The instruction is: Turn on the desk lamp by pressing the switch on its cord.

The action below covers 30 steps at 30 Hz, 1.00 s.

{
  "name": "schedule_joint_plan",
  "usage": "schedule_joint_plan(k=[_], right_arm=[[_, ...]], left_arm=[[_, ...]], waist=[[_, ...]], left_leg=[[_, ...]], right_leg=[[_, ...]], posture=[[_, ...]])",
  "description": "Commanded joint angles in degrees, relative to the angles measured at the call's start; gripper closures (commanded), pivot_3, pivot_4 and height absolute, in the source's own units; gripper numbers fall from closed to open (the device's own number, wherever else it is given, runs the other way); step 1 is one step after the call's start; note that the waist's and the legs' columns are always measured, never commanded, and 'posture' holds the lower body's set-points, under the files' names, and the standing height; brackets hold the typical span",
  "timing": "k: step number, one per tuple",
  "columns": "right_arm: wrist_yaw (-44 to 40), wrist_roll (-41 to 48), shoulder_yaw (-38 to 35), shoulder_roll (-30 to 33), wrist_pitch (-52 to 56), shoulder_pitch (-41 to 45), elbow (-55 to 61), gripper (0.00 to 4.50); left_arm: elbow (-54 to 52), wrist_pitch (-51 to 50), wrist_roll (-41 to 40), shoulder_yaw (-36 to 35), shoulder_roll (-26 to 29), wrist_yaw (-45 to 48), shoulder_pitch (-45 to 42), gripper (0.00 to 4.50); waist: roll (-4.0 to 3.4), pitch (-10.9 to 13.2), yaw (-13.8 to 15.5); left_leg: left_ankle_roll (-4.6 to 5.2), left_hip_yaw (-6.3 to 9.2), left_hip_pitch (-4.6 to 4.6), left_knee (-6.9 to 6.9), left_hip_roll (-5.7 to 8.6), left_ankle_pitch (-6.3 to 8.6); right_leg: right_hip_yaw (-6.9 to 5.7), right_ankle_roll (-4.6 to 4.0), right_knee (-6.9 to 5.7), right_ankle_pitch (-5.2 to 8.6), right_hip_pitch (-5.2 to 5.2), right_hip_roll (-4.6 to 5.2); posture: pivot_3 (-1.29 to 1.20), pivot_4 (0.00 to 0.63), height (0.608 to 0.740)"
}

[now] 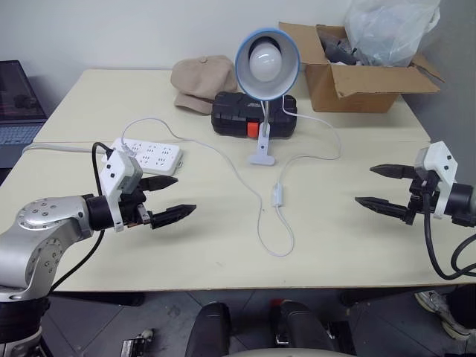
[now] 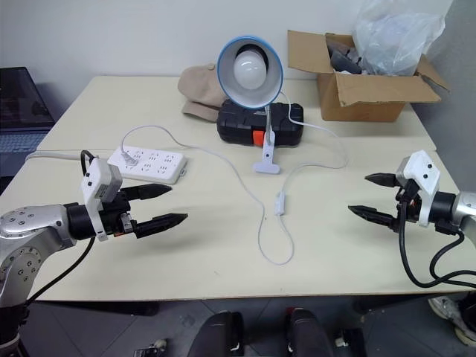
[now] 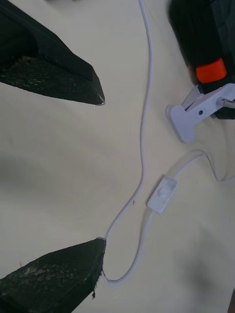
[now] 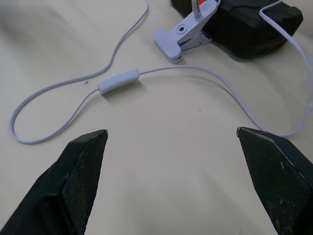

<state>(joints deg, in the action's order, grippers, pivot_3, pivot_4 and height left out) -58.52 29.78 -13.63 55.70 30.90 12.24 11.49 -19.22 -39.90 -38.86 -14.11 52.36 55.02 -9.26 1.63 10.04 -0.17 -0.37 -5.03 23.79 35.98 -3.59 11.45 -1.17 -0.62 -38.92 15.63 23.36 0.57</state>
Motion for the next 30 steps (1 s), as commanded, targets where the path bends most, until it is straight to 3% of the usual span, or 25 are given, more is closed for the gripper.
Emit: schedule_joint_plan(k=[1,10,17,24,30], right_arm=[[2.5,0.5,0.7,-1.3,2.3,2.6,1.6,0.07],[11.1,2.6,4.5,-5.6,17.5,11.0,1.8,0.07],[15.0,4.3,7.4,-8.7,28.2,16.6,1.4,0.07],[26.0,4.9,8.3,-21.2,49.7,29.8,-8.4,0.07],[30.4,3.2,6.8,-28.8,55.5,37.2,-17.8,0.07]], left_arm=[[-2.5,-1.5,-3.7,-1.1,1.4,3.1,-1.3,0.0],[-4.3,-0.5,-1.3,4.4,2.5,6.1,-2.8,0.0],[-2.5,5.4,5.9,9.1,3.9,8.8,-1.0,0.0],[-1.3,7.4,7.7,12.1,1.8,9.5,-3.0,0.0],[-1.5,9.2,9.5,14.3,0.7,9.9,-2.9,0.0]], waist=[[0.01,0.0,0.0],[0.02,0.0,0.0],[0.01,0.0,-0.1],[0.02,0.0,-0.3],[0.02,0.0,-0.3]], left_leg=[[0.0,0.0,0.0,0.0,0.0,0.0],[0.0,-0.01,0.02,0.0,0.01,0.0],[0.0,-0.02,0.03,0.0,0.01,0.0],[0.0,-0.03,0.07,0.01,0.0,0.0],[0.0,-0.09,0.26,0.0,0.0,0.0]], right_leg=[[0.0,0.0,0.0,0.0,0.0,0.0],[0.02,0.0,-0.02,0.0,0.01,0.0],[0.04,-0.01,-0.03,0.0,0.05,0.0],[0.07,0.0,-0.09,-0.02,0.12,-0.03],[0.11,-0.01,-0.07,-0.02,0.29,-0.04]], posture=[[0.0,0.15,0.74],[0.0,0.15,0.74],[0.0,0.15,0.74],[0.0,0.15,0.74],[0.0,0.15,0.74]])
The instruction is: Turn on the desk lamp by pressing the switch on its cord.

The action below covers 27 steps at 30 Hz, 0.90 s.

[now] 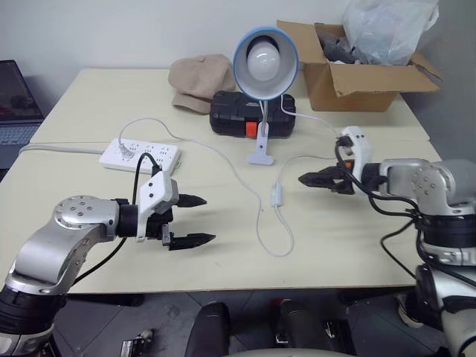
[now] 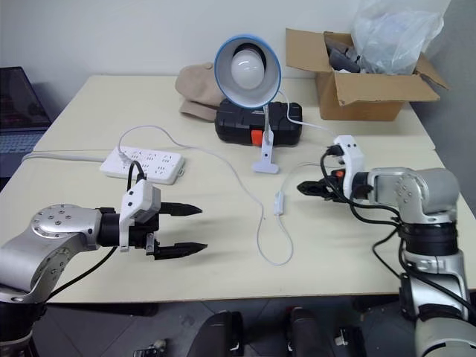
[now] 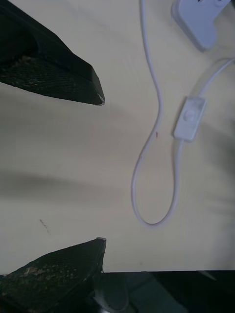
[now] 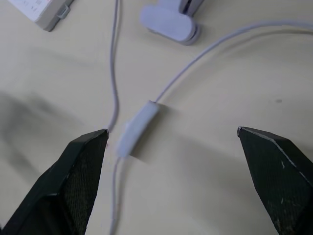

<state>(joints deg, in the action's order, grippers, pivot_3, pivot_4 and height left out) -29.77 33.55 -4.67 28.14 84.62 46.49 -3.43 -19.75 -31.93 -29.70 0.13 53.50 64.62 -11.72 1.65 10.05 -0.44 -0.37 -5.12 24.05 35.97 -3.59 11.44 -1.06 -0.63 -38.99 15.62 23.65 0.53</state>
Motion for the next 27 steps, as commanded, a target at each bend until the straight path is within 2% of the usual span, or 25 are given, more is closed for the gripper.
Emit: schedule_joint_plan(k=[1,8,16,27], right_arm=[[2.1,-0.8,-2.3,-2.5,2.0,3.9,-4.4,0.07],[4.6,-2.5,-2.2,-8.4,1.5,7.9,-11.8,0.07],[4.4,-4.4,-0.6,-10.1,-1.4,10.4,-17.3,0.07],[4.4,-4.8,-0.9,-12.0,-0.9,10.6,-18.5,0.07]], left_arm=[[-1.1,1.4,0.6,0.4,-0.6,0.2,-0.5,0.0],[-1.8,1.4,1.0,1.4,-2.3,-0.5,-1.0,0.0],[-1.8,1.7,1.4,1.6,-2.8,-0.7,-0.8,0.0],[-1.5,2.5,2.3,1.5,-3.3,-0.6,-0.2,0.0]], waist=[[0.0,0.0,0.0],[0.0,0.0,-0.1],[0.0,0.0,-0.2],[0.0,0.0,-0.9]], left_leg=[[0.0,0.0,0.0,0.01,0.0,0.0],[0.01,0.0,0.0,0.01,0.0,0.0],[0.01,0.0,0.16,0.02,0.0,0.0],[0.01,0.01,0.23,0.01,-0.01,0.0]], right_leg=[[0.0,0.0,0.0,0.0,0.0,0.0],[0.01,0.03,-0.03,-0.02,0.01,-0.01],[0.01,0.05,-0.05,-0.03,0.17,-0.02],[0.01,0.05,-0.05,-0.03,0.24,-0.04]], posture=[[0.0,0.15,0.74],[0.0,0.15,0.74],[0.0,0.15,0.74],[0.0,0.15,0.74]])
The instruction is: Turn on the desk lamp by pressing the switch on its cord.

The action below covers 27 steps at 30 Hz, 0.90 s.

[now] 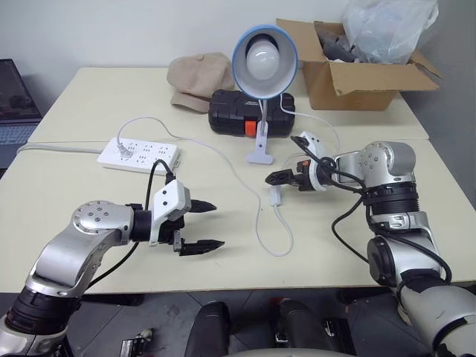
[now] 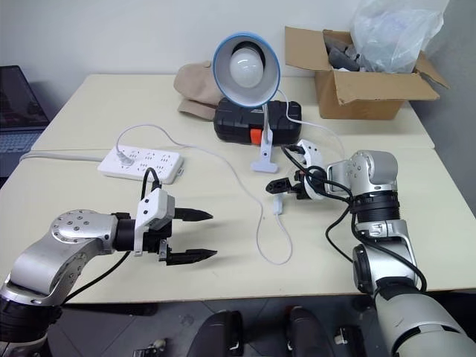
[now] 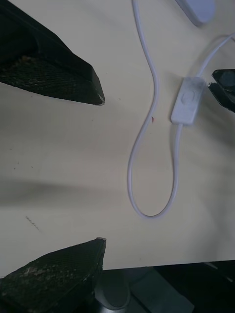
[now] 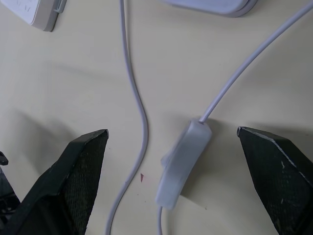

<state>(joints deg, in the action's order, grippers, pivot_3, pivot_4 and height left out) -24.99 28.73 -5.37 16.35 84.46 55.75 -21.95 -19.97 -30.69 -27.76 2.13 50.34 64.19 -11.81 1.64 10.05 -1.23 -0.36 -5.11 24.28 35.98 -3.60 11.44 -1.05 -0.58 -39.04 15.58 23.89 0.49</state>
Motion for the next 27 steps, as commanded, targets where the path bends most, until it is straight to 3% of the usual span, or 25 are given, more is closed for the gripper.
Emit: schedule_joint_plan(k=[1,23,27], right_arm=[[-0.4,0.0,-0.2,-0.3,-0.9,1.3,-0.1,0.07],[-1.5,-1.1,1.1,-1.4,-2.9,0.9,-3.6,0.07],[-1.7,-1.1,1.0,-1.4,-3.2,0.9,-4.2,0.83]], left_arm=[[-1.3,1.4,0.5,-0.5,0.0,-0.1,0.0,0.0],[-1.9,1.3,0.8,-0.8,0.0,-0.7,0.7,0.0],[-2.2,1.2,0.7,-0.7,0.1,-0.9,0.8,0.0]], waist=[[0.0,0.0,-0.2],[0.0,0.0,-0.5],[0.0,0.0,-0.5]], left_leg=[[0.0,0.0,0.0,0.0,0.0,0.0],[0.0,0.0,0.17,0.01,0.0,0.0],[0.0,0.0,0.17,0.01,0.0,0.0]], right_leg=[[0.0,0.0,0.0,0.0,0.0,0.0],[0.02,0.01,-0.04,-0.01,0.19,-0.01],[0.02,0.02,-0.04,-0.01,0.19,-0.01]], posture=[[0.0,0.15,0.74],[0.0,0.15,0.74],[0.0,0.15,0.74]])
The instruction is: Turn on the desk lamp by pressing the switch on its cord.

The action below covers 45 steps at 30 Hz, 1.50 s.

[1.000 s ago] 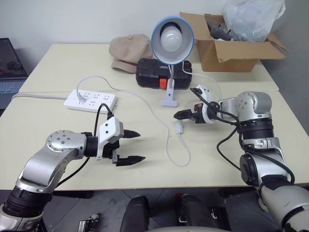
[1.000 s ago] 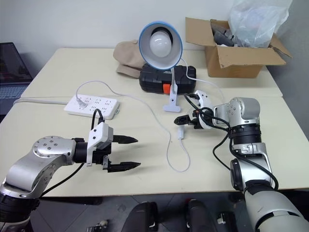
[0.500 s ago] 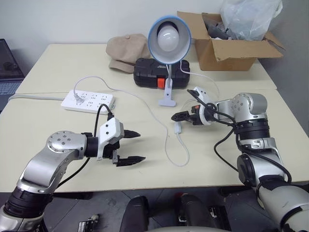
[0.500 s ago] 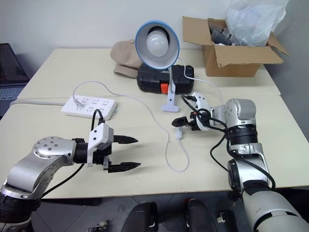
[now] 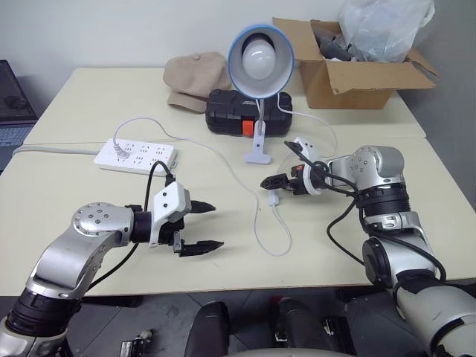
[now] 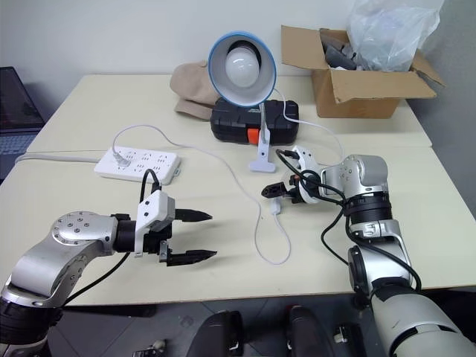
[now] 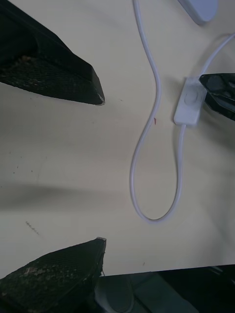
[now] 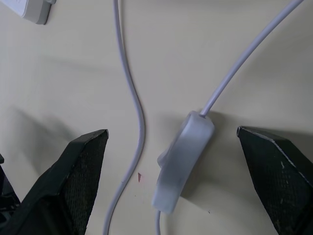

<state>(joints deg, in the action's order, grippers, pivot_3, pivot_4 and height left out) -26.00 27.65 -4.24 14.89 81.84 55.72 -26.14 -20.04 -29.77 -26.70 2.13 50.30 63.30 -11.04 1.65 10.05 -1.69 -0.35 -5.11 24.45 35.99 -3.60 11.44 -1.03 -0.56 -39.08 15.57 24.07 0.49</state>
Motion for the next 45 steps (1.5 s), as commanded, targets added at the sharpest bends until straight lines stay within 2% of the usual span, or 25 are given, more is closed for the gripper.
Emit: schedule_joint_plan(k=[1,2,7,11,15,21,26,30,35,39,42,45], right_arm=[[-0.8,0.0,-0.1,0.1,-0.7,1.0,-0.2,0.99],[-0.8,0.0,-0.1,0.1,-0.7,1.0,-0.2,1.38],[-1.0,0.0,-0.2,0.0,-1.2,1.1,-1.0,2.36],[-0.7,0.0,-0.9,-0.1,-1.9,1.1,-2.2,3.41],[-0.8,-0.1,-1.5,-0.1,-3.0,0.8,-3.3,4.06],[-1.1,1.0,-3.7,0.2,-3.0,-0.7,-2.2,4.13],[-0.6,3.4,-8.4,0.8,-2.6,-3.6,5.6,4.13],[0.4,4.4,-10.2,0.7,-1.5,-5.4,9.9,4.13],[-1.8,10.5,-15.6,-0.4,-4.5,-11.1,23.5,4.13],[-4.6,14.4,-15.3,1.5,-5.2,-12.4,30.3,4.13],[-5.7,18.2,-16.8,1.9,-5.5,-13.2,34.3,4.13],[-6.8,19.5,-15.7,2.8,-6.8,-14.2,36.2,4.13]], left_arm=[[-2.1,0.2,-0.3,-0.7,0.1,0.0,0.0,0.0],[-2.2,0.2,-0.4,-0.7,0.2,-0.1,0.0,0.0],[-2.4,0.1,-0.4,-0.6,0.1,-0.1,-0.1,0.0],[-2.4,0.0,-0.4,-0.4,0.1,-0.2,-0.1,0.0],[-2.5,-0.1,-0.4,-0.3,0.0,-0.2,-0.1,0.0],[-2.4,-0.5,-0.9,-1.4,0.7,0.1,0.3,0.0],[1.3,-2.3,-3.3,-10.1,5.2,1.4,1.4,0.0],[3.4,-2.2,-3.8,-12.4,6.5,1.5,0.1,0.0],[2.4,-13.4,-15.9,-13.5,2.3,-1.4,-12.0,0.0],[3.1,-21.2,-24.0,-12.6,-2.2,-4.2,-17.3,0.0],[4.2,-25.0,-26.3,-9.6,-5.8,-5.4,-19.1,0.0],[5.2,-26.4,-26.5,-8.6,-7.1,-5.9,-19.9,0.0]], waist=[[0.0,0.0,0.0],[0.0,0.0,0.0],[0.0,0.0,0.0],[0.0,0.0,0.0],[0.0,0.0,0.0],[0.01,0.0,0.0],[0.02,0.0,0.0],[0.01,0.0,0.0],[0.09,0.0,0.9],[0.09,0.0,0.2],[0.09,0.0,-0.1],[0.09,0.0,-0.3]], left_leg=[[0.0,0.0,0.0,0.0,0.0,0.0],[0.0,0.0,0.0,0.0,0.0,0.0],[0.0,0.0,0.0,0.0,0.0,0.0],[0.0,0.0,0.0,0.0,0.0,0.0],[0.0,0.0,0.0,0.0,0.0,0.0],[0.0,0.0,0.0,0.01,0.01,0.0],[0.0,0.0,0.02,0.0,0.0,0.0],[0.0,0.04,0.04,0.0,-0.02,0.0],[0.0,0.23,0.26,0.09,-0.02,0.0],[0.0,0.15,0.27,0.1,0.04,0.0],[0.0,0.19,0.24,0.11,0.02,-0.01],[-0.01,0.18,0.17,0.1,-0.02,-0.01]], right_leg=[[0.0,0.0,0.0,0.0,0.0,0.0],[0.0,0.0,0.0,0.0,0.0,0.0],[0.0,0.0,0.0,0.0,0.0,0.0],[0.0,0.0,0.0,0.0,0.0,0.0],[-0.01,0.0,0.0,0.0,0.0,0.0],[0.0,0.02,0.01,-0.01,-0.01,0.0],[0.01,0.02,0.01,-0.01,0.02,0.0],[-0.05,0.02,0.01,-0.01,0.04,0.0],[-0.26,0.04,0.07,-0.01,0.06,0.0],[-0.13,0.09,0.07,-0.04,0.06,0.0],[-0.15,0.1,0.04,-0.05,0.05,-0.01],[-0.08,0.1,0.02,-0.05,0.05,-0.11]], posture=[[0.0,0.15,0.74],[0.0,0.15,0.74],[0.0,0.15,0.74],[0.0,0.15,0.74],[0.0,0.15,0.74],[0.0,0.15,0.74],[0.0,0.15,0.74],[0.0,0.15,0.74],[0.0,0.15,0.74],[0.0,0.15,0.74],[0.0,0.15,0.74],[0.0,0.15,0.74]])
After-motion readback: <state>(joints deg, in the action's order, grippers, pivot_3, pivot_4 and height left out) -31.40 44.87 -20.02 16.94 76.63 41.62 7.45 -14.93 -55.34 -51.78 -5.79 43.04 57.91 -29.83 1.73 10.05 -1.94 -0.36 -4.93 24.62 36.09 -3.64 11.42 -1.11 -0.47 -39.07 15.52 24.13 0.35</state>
